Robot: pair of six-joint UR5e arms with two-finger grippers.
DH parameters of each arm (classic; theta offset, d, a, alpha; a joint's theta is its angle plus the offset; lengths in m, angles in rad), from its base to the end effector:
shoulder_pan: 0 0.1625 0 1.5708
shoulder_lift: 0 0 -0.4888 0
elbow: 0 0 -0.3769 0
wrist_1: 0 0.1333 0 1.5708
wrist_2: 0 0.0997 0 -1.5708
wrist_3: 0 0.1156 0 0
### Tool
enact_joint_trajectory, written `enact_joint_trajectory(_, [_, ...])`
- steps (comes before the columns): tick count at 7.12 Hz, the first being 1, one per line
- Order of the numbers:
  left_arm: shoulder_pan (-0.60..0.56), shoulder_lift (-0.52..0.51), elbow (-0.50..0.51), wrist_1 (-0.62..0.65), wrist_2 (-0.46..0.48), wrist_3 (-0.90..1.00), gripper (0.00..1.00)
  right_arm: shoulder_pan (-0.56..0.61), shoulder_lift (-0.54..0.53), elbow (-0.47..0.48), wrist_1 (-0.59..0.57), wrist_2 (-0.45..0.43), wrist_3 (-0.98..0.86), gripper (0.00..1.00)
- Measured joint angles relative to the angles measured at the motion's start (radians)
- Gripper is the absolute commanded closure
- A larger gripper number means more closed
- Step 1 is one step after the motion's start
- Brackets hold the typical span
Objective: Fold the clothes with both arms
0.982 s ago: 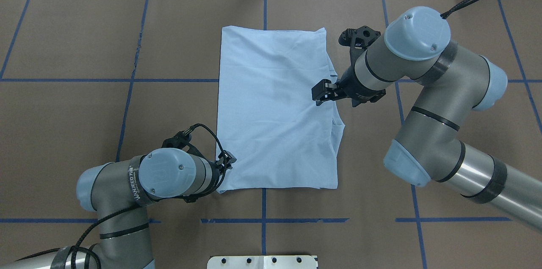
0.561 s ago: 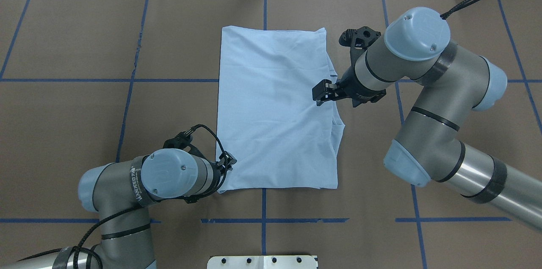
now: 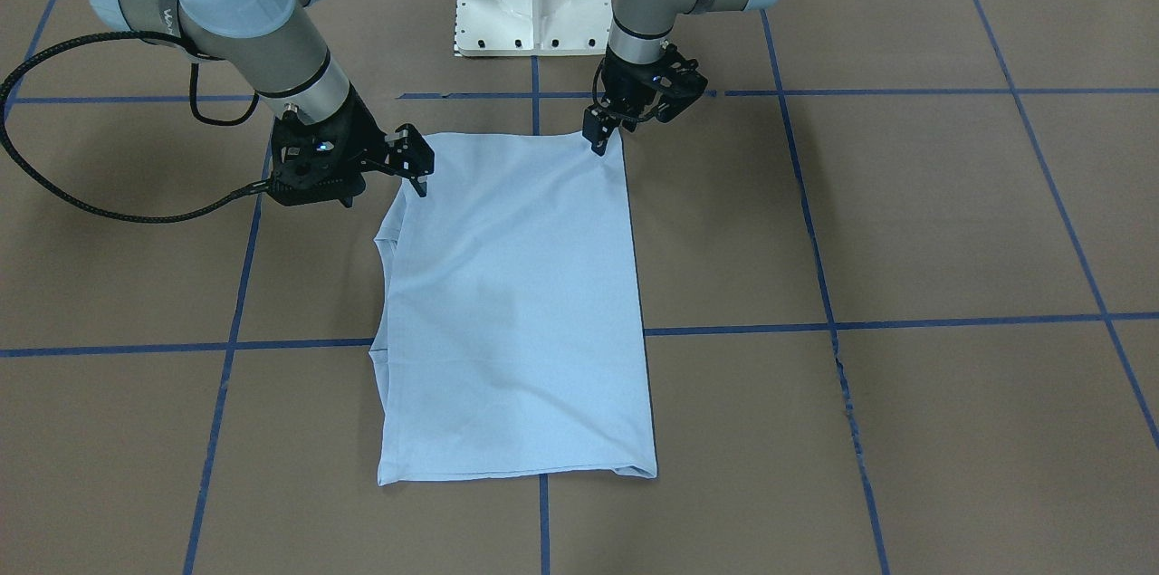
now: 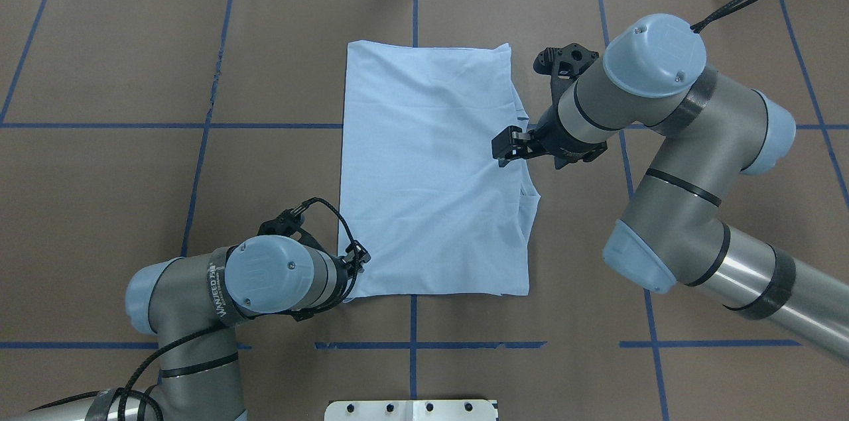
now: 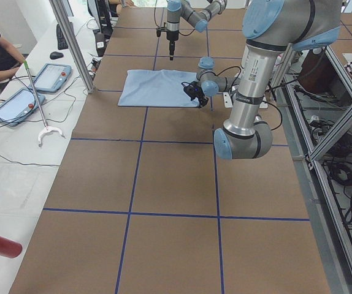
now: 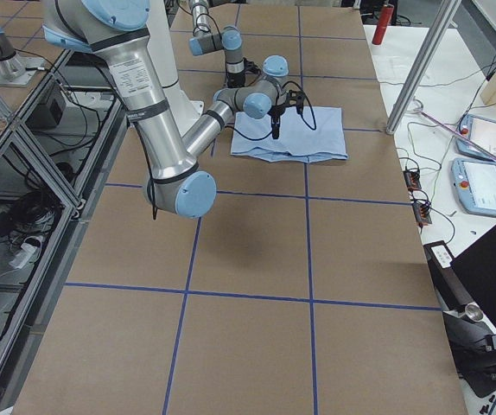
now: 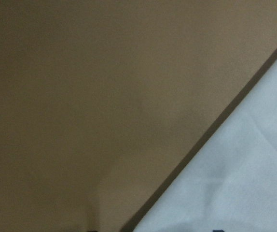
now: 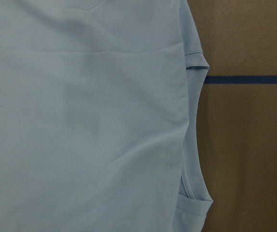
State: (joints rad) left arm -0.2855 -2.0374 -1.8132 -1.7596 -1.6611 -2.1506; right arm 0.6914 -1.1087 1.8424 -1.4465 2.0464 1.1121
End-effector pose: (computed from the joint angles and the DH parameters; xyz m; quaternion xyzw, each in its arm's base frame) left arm 0.5969 -0.3033 0.3475 -0.1038 0.4229 -0.3596 0.8253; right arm -0.4424 -0.4705 0.3394 0.0401 -0.4557 0.0053 0.8892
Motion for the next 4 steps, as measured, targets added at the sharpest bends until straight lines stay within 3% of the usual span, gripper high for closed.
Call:
enact_joint_trajectory(1, [0.000, -0.002, 0.000, 0.000, 0.000, 0.000, 0.52, 0.000, 0.000, 0.000, 0.000, 0.000, 0.000, 0.00])
enact_joint_trajectory(4, [0.000, -0.006, -0.002, 0.000, -0.001, -0.001, 0.60, 0.000, 0.000, 0.000, 0.000, 0.000, 0.000, 0.00])
